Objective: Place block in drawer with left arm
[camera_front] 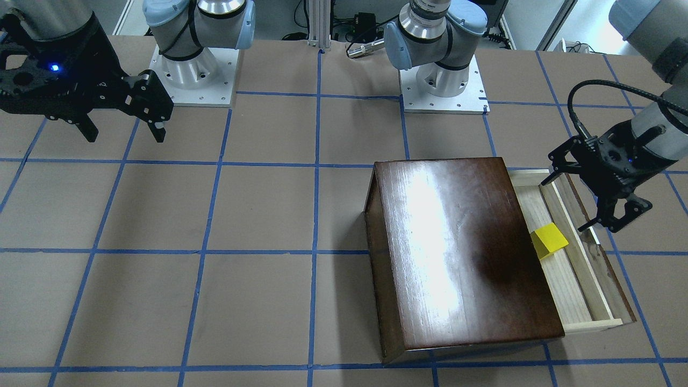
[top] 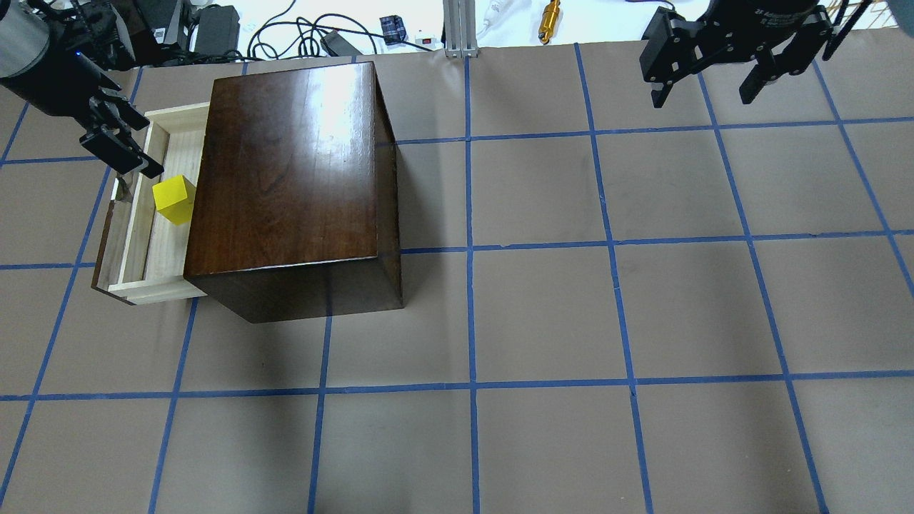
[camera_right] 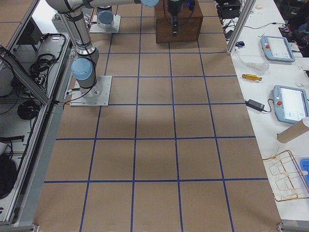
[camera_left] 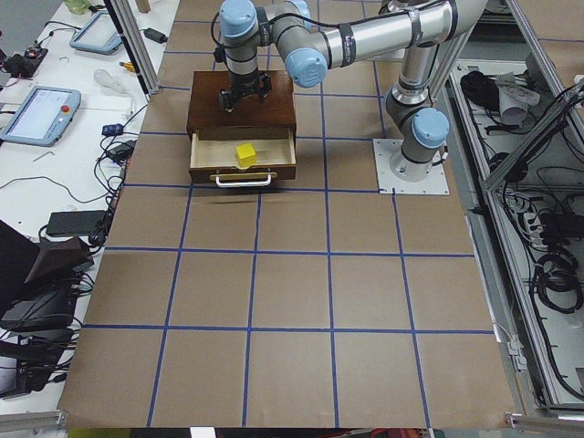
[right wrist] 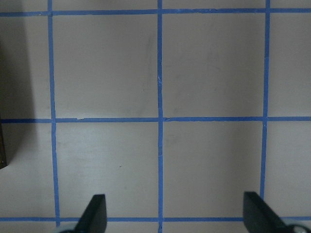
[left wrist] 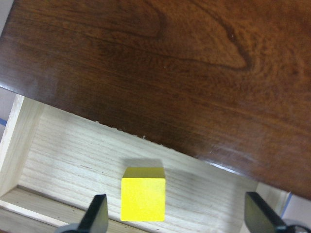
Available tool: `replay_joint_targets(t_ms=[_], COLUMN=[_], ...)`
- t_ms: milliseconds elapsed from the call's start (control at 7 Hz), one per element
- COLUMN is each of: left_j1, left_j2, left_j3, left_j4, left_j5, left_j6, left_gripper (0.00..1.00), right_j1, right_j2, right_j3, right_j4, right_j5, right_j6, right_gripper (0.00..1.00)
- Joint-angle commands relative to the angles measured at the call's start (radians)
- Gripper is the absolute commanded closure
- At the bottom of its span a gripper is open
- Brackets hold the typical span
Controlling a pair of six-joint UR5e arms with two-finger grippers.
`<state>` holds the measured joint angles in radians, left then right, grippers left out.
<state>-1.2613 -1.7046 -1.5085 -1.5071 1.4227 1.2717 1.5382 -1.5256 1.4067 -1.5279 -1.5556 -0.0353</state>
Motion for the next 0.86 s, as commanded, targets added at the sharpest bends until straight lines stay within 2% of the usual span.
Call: replay_joint_targets(t_ms=[0, 286, 714], left_j1=[-0.105, -0.19, -0.243], left_j2=[0.007, 0.029, 0.071], left_j3=[0.001, -0.004, 0.002], left_j4=[0.001, -0.002, 0.002], left_j5=[0.043, 0.119, 0.117], left_j6=[-0.255, -0.448, -0.933], left_gripper=[0.0, 0.0, 0.0], right_j1=[0.0, -0.001, 0.0], right_j2=[0.001, -0.001, -0.001], right_j3=[0.0, 0.0, 0.0], right_j4=[0.0, 0.0, 0.0], right_j5=[0.0, -0.001, 0.0], right_j6=[0.0, 0.0, 0.0], right_gripper=[0.0, 0.0, 0.0])
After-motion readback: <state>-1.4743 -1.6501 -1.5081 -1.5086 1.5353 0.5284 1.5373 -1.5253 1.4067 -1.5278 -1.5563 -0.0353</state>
